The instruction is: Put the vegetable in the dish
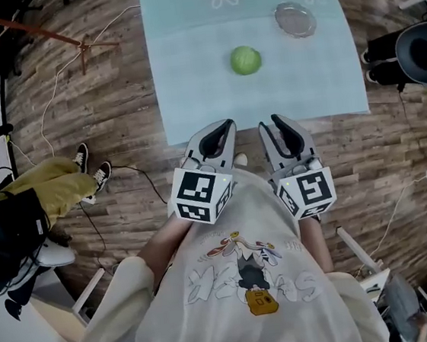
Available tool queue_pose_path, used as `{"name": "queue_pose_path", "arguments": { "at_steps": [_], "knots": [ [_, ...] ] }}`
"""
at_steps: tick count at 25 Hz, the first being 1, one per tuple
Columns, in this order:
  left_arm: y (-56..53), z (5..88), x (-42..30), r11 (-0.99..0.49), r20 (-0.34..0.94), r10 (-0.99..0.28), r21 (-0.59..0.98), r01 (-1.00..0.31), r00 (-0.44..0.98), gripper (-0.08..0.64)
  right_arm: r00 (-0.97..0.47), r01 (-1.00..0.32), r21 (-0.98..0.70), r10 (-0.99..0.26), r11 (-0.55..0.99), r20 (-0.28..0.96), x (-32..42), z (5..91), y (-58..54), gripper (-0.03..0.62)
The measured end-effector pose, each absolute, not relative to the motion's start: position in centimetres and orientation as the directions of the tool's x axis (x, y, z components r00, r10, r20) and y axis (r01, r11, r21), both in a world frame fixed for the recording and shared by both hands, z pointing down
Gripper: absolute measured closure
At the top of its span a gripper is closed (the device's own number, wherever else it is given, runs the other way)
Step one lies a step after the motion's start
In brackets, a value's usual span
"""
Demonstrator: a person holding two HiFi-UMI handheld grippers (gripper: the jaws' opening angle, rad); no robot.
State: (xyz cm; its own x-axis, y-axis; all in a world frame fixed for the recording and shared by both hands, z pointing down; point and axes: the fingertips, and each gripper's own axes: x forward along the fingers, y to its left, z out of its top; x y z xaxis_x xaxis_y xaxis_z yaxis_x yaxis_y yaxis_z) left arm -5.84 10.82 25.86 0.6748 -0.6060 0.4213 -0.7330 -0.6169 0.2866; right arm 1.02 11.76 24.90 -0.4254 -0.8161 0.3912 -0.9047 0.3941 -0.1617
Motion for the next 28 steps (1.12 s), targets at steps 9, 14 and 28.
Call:
{"name": "queue_pose_path", "arguments": {
  "at_steps": [9,14,28],
  "knots": [
    [3.8,26.4,-7.4,-0.624,0.402,-0.594,0.315,-0.715,0.696,0.563,-0.403,-0.907,-0.087,-0.789,0.412,0.464,-0.3,26.7,4.4,0.343],
    [2.3,27.3,-7.5,-0.608,0.414,-0.588,0.34,-0.717,0.695,0.563,-0.413,-0.9,-0.103,-0.75,0.424,0.516,-0.5,28.3,3.2,0.258],
    [-0.5,30.7,-5.8,-0.544,0.488,-0.593,0.343,-0.766,0.64,0.563,-0.452,-0.865,-0.089,-0.69,0.494,0.565,2.0,33.4,-1.3,0.104]
  ]
}}
